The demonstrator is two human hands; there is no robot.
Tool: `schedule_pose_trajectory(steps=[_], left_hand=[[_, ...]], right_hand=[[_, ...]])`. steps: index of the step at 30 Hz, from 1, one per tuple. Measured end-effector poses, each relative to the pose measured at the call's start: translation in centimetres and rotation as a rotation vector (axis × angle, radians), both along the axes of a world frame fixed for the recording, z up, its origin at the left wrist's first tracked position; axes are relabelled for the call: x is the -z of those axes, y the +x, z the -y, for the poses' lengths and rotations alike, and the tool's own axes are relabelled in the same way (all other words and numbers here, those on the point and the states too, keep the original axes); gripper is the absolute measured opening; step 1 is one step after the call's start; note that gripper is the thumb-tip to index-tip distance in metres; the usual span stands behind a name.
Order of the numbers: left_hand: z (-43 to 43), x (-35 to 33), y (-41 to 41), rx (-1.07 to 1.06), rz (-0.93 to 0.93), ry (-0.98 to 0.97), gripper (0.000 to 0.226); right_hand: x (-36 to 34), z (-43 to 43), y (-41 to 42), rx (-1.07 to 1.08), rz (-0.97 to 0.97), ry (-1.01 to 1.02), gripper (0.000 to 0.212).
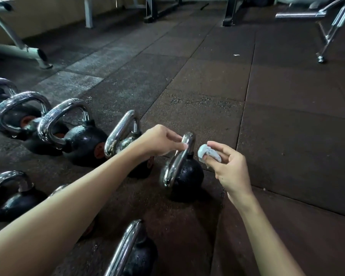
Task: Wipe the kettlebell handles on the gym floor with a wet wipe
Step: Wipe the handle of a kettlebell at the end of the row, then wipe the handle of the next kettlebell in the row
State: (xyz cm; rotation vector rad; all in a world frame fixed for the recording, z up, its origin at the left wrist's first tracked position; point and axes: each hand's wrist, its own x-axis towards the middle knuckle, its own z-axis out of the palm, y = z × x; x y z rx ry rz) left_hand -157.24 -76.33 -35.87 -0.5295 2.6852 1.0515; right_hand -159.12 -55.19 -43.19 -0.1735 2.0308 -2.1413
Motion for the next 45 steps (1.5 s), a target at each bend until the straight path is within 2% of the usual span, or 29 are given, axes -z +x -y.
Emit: schedule_pose_trajectory(steps=[3, 5, 7, 10, 11, 13, 14, 17, 20, 24, 30, 34, 38, 43, 45], left_hand=[[0.6, 0.1, 0.7, -0.053, -0.053, 0.053, 0.034], [2.3, -0.5, 1.8, -0.090, -0.094, -0.005, 0.027], [4.5, -1.3, 2.9, -0.136, -0.182, -0.184, 0.021], [7.7, -2.4, 3.5, -0.232, -0.295, -0.505, 0.031], [8.7, -2.8, 3.5, -0.254, -0.283, -0.584, 0.040], [10.3, -3.5, 3.0, -0.277, -0.141, -0.679, 0.053], [11.1, -3.4, 2.6, -0.284, -0.056, -0.679, 0.051], [13.4, -2.3, 1.6, -0.283, 0.108, -0.513, 0.049], [15.4, -0.8, 1.3, -0.251, 0.061, -0.329, 0.039], [16.9, 0.4, 1.1, -0.173, 0.014, -0.232, 0.034], [18.5, 0.7, 1.4, -0.104, 0.006, -0.100, 0.039], [18.4, 0.9, 2.2, -0.129, -0.023, 0.024, 0.037], [18.1, 1.4, 2.0, -0.183, -0.031, 0.082, 0.035], [17.8, 2.2, 2.2, -0.274, -0.037, 0.150, 0.045], [17.4, 2.4, 2.3, -0.315, -0.048, 0.129, 0.043]], right_hand=[[-0.7, 1.1, -0.1, -0.020, -0.073, 0.018, 0.031], [-1.3, 1.6, -0.1, -0.013, -0.141, 0.044, 0.027], [-2.1, 2.0, -0.1, 0.004, -0.178, 0.060, 0.027], [-3.6, 3.4, -0.6, 0.009, -0.244, 0.103, 0.027], [-4.2, 4.1, -0.8, -0.005, -0.287, 0.127, 0.028], [-5.2, 5.9, -1.3, -0.051, -0.369, 0.181, 0.029], [-5.7, 7.0, -1.7, -0.075, -0.398, 0.206, 0.029], [-6.7, 10.8, -3.3, -0.127, -0.466, 0.316, 0.030], [-7.1, 15.2, -5.3, -0.212, -0.503, 0.427, 0.035], [-6.9, 20.2, -7.0, -0.309, -0.609, 0.591, 0.043], [-7.3, 23.0, -7.3, -0.393, -0.617, 0.771, 0.032], [-9.4, 23.3, -7.7, -0.469, -0.659, 0.911, 0.030], [-10.2, 23.7, -8.2, -0.579, -0.697, 0.920, 0.027], [-7.5, 23.8, -9.3, -0.461, -0.698, 0.871, 0.023], [-6.5, 23.6, -8.4, -0.485, -0.771, 0.843, 0.025]])
